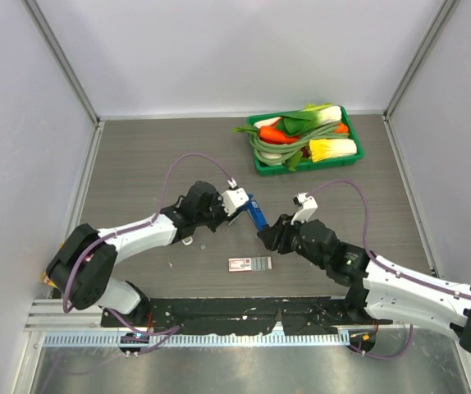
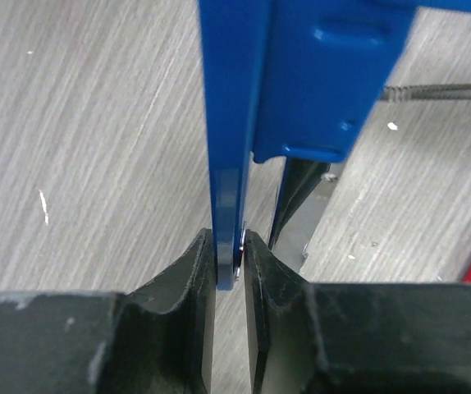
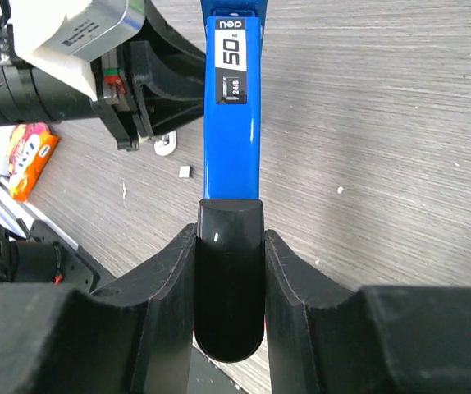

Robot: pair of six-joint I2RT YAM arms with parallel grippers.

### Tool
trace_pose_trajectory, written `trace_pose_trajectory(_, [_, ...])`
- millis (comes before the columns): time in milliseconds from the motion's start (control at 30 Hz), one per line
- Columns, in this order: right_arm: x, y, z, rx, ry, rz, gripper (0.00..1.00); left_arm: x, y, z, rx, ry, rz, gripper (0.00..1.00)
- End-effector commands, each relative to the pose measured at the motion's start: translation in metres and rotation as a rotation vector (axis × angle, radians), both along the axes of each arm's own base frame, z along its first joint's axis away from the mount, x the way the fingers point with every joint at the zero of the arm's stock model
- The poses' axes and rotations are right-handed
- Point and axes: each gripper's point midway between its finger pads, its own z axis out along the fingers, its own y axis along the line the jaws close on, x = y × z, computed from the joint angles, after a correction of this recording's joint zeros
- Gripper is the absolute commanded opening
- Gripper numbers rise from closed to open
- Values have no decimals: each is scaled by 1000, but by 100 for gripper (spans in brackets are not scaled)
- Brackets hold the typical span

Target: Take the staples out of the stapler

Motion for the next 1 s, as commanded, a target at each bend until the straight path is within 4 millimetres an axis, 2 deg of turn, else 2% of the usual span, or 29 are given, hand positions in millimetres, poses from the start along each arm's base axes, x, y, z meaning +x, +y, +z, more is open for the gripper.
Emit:
trace_pose_trajectory(0, [-6,-2,35,64,-68,33,1,26,7,4,72,-155,52,20])
trace_pose_trajectory(133, [-14,-12,20,6,-36,40,1,34,14,1,142,-232,84,19])
trace_pose_trajectory(167, [-15,-14,17,-4,-31,41,1,38,10,5,140,-270,87,19])
trace_pose_trajectory(200, [-18,-17,12,-21,-22,47,1,41,16,3,184,-305,104,19])
trace_pose_trajectory(500, [-22,-29,1,-17,0,18,1,47,10,-9,266,-394,108,17])
trace_pose_trajectory(633, [-21,-30,-2,-16,0,3,1,50,8,-4,266,-414,123,17])
trace_pose_trajectory(767, [-17,-31,1,-5,-15,-14,1,54,10,5,257,-445,156,16])
trace_pose_trajectory(800, [-15,-31,3,-3,-25,-18,1,56,8,13,241,-448,164,16])
trace_pose_trajectory(833, [-13,-30,6,2,-33,-25,1,57,6,18,228,-440,171,17])
trace_pose_trajectory(867, [-10,-27,16,25,-55,-31,1,51,5,13,214,-380,171,18])
trace_pose_trajectory(900, [-7,-26,22,25,-75,-34,1,54,-4,31,158,-365,170,20])
trace_pose_trajectory(933, [-2,-23,20,1,-78,-39,1,57,-2,38,117,-325,188,22])
trace_pose_trajectory(967, [5,-18,36,17,-109,-52,1,49,-12,44,70,-239,132,27])
